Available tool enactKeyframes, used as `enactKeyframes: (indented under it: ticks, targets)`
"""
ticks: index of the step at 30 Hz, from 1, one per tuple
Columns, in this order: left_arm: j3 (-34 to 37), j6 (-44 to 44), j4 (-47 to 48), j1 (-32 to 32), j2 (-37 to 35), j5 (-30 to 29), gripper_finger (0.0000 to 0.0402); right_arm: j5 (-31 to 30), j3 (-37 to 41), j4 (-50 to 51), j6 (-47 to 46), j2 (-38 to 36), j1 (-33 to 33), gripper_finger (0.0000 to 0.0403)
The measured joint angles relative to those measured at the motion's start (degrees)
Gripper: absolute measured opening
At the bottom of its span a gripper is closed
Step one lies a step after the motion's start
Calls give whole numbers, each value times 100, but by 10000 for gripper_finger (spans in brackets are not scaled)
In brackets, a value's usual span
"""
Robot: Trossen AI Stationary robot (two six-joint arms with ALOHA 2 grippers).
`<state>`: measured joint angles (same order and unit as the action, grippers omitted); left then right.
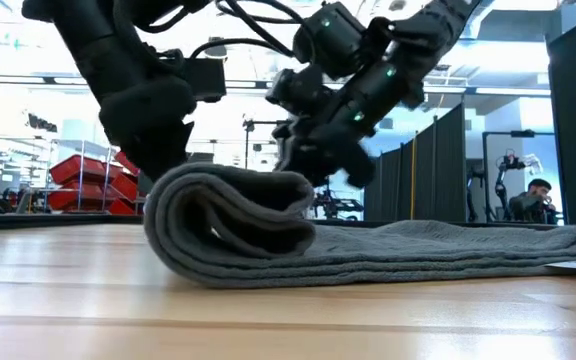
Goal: Roll towel
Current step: Roll the gray towel
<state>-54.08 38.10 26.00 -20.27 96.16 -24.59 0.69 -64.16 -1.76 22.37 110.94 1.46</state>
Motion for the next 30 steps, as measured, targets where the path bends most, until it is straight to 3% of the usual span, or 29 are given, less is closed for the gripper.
enactKeyframes:
  ticks: [8, 16, 30]
  targets:
    - [0, -218, 5, 93, 0, 144, 214, 391, 15, 800, -307, 14, 450, 0]
    - [0, -215, 27, 116, 0, 152, 214, 303, 7, 307, -433, -413, 817, 0]
    - [2, -114, 53, 122, 4, 165, 214, 429, 7, -1058, -588, 599, 829, 0]
